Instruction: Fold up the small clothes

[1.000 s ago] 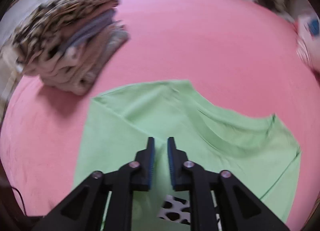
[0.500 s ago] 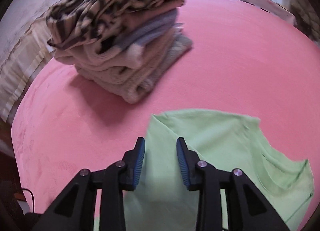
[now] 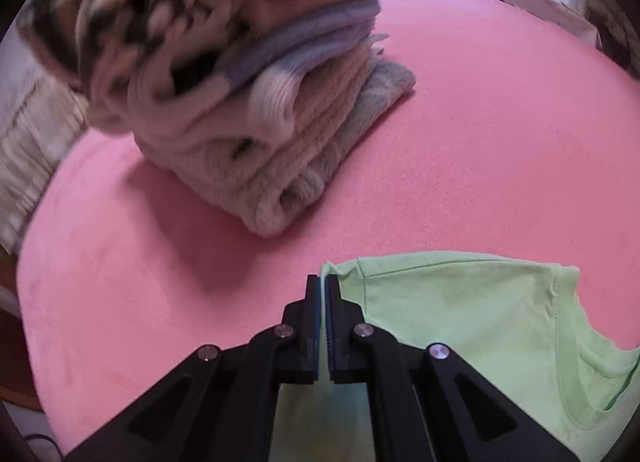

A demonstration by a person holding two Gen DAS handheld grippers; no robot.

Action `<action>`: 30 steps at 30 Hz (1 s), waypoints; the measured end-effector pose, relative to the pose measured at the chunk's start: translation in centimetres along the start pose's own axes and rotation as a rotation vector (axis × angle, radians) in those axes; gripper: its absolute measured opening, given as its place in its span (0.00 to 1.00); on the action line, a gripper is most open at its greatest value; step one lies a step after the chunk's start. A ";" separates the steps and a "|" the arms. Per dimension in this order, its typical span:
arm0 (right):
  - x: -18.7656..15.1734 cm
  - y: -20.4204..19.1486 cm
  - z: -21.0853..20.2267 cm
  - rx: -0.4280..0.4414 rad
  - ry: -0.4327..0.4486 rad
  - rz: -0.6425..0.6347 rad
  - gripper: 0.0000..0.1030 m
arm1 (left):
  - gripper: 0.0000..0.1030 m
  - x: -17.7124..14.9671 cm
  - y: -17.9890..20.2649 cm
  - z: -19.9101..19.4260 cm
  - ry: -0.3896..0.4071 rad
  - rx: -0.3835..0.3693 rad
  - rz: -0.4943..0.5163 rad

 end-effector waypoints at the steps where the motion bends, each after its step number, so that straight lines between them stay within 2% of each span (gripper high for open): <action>1: 0.2 0.1 -0.1 0.009 0.005 0.009 0.02 | 0.47 0.3 0.1 0.2 0.008 0.032 0.000; 5: 0.6 0.6 -0.3 0.005 0.012 0.019 0.02 | 0.46 1.8 0.2 1.2 0.014 0.143 -0.003; 7: 0.8 0.9 -0.6 0.005 0.022 0.025 0.02 | 0.34 2.4 -0.5 1.4 0.007 0.156 -0.032; 8: 0.6 0.9 -0.7 0.006 0.027 0.029 0.02 | 0.28 2.5 -1.1 1.5 0.000 0.138 -0.050; 9: 0.7 0.9 -0.8 0.009 0.033 0.032 0.02 | 0.27 2.5 -1.9 1.5 -0.003 0.124 -0.067; 12: 0.9 0.7 -0.6 0.009 0.045 0.036 0.02 | 0.27 2.8 -3.5 1.8 -0.008 0.097 -0.127; 15: 1.4 0.5 0.4 0.003 0.033 0.045 0.02 | 0.27 2.8 -4.7 1.8 -0.020 0.024 -0.174; 18: 1.1 1.2 1.0 0.023 -0.002 0.084 0.03 | 0.30 3.1 -5.1 1.7 -0.039 -0.010 -0.176; 20: 0.8 2.1 0.1 0.061 -0.004 0.126 0.10 | 0.37 3.1 -5.4 1.4 -0.045 -0.019 -0.177; 21: 0.5 2.5 -0.6 0.067 0.003 0.140 0.21 | 0.42 3.3 -5.7 1.1 -0.043 -0.016 -0.183; 22: 0.0 3.0 -1.6 0.064 0.021 0.158 0.32 | 0.43 3.3 -5.9 0.7 -0.038 -0.006 -0.193; 23: -0.6 3.4 -2.6 0.055 0.041 0.170 0.34 | 0.45 3.0 -6.2 0.4 -0.034 -0.003 -0.197; 27: -4.6 4.4 -6.8 0.014 0.086 0.173 0.35 | 0.45 3.6 -5.9 -1.3 -0.009 0.011 -0.189; 30: -8.8 4.8 -8.8 -0.045 0.077 0.172 0.35 | 0.46 4.4 -4.3 -1.8 0.009 0.028 -0.143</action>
Point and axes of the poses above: each gripper's, at about its wrist camera, not at the fingertips, and z roughly the way its jaws point, y to its right, x to its top, the point moved 5 cm from there along z, roughly the way its jaws point, and after that the axes turned 15 degrees about -y, right-handed, at the moved point
